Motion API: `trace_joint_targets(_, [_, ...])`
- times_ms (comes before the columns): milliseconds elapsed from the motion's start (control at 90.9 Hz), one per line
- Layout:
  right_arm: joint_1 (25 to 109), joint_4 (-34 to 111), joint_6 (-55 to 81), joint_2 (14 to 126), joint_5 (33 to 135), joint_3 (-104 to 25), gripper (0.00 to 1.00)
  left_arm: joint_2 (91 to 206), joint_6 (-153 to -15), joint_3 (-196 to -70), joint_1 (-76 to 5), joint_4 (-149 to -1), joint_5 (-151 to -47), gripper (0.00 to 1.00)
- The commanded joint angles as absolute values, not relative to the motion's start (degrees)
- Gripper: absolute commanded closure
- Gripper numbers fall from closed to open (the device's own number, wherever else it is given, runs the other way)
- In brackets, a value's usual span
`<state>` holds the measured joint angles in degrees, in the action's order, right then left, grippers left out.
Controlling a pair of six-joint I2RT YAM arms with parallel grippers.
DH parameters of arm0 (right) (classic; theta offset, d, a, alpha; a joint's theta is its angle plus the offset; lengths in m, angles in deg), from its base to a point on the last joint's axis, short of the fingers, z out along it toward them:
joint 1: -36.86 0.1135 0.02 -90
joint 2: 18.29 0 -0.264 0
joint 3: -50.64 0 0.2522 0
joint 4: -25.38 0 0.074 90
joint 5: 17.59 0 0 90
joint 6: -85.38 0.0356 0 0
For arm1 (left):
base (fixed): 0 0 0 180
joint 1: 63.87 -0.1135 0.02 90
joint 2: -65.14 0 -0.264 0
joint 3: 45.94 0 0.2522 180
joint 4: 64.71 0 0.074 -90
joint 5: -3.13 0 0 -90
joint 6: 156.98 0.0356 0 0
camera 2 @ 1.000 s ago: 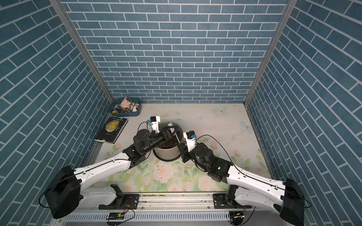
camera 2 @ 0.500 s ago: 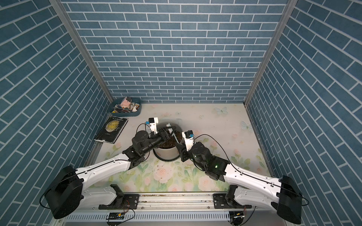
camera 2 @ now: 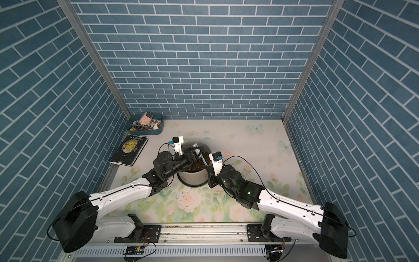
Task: Scrub the dried mud off the ceramic pot
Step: Pick up the brush from the center of the board, then rotate the pot on the tray.
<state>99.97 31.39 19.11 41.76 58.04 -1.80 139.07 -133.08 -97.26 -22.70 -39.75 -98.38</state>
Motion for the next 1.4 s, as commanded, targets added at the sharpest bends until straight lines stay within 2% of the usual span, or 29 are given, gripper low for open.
trace_joint_targets(0, [100.0, 32.2, 21.5, 40.1, 54.6, -3.6, 1.0, 139.9, -130.9, -97.6, -25.0, -41.3, -100.9, 0.37])
trace_joint_targets(77, [100.0, 37.1, 23.0, 39.6, 49.8, -5.0, 1.0, 138.1, -127.3, -98.4, -26.7, -48.6, -98.6, 0.27])
trace_joint_targets(242, [100.1, 52.5, 28.2, 41.2, 42.1, -9.5, 1.0, 130.0, -117.0, -100.2, -29.4, -66.1, -84.2, 0.17])
trace_joint_targets(440, [100.1, 62.1, 35.8, 41.2, 29.1, -7.8, 1.0, 125.1, -107.7, -101.3, -30.5, -77.9, -72.1, 0.17])
trace_joint_targets(605, [99.9, 62.7, 37.5, 38.9, 21.7, -2.2, 1.0, 125.0, -106.4, -101.3, -33.1, -79.5, -73.0, 0.2])
trace_joint_targets(660, [98.4, 62.1, 36.8, 38.6, 23.7, -1.6, 1.0, 125.3, -106.4, -101.2, -33.5, -79.8, -73.0, 0.19])
trace_joint_targets(825, [93.4, 58.3, 36.9, 42.9, 39.8, 0.7, 1.0, 128.4, -106.9, -101.3, -35.2, -78.9, -74.4, 0.15])
trace_joint_targets(946, [93.0, 52.6, 37.8, 44.2, 45.6, 4.5, 1.0, 131.6, -107.6, -101.3, -36.4, -76.9, -78.6, 0.15])
trace_joint_targets(1155, [93.1, 43.0, 38.8, 40.5, 52.0, 11.3, 1.0, 133.8, -108.6, -100.2, -38.4, -70.7, -83.2, 0.17])
trace_joint_targets(1386, [93.1, 39.6, 39.7, 38.8, 53.5, 15.2, 1.0, 136.4, -107.6, -100.8, -39.1, -65.2, -89.0, 0.19])
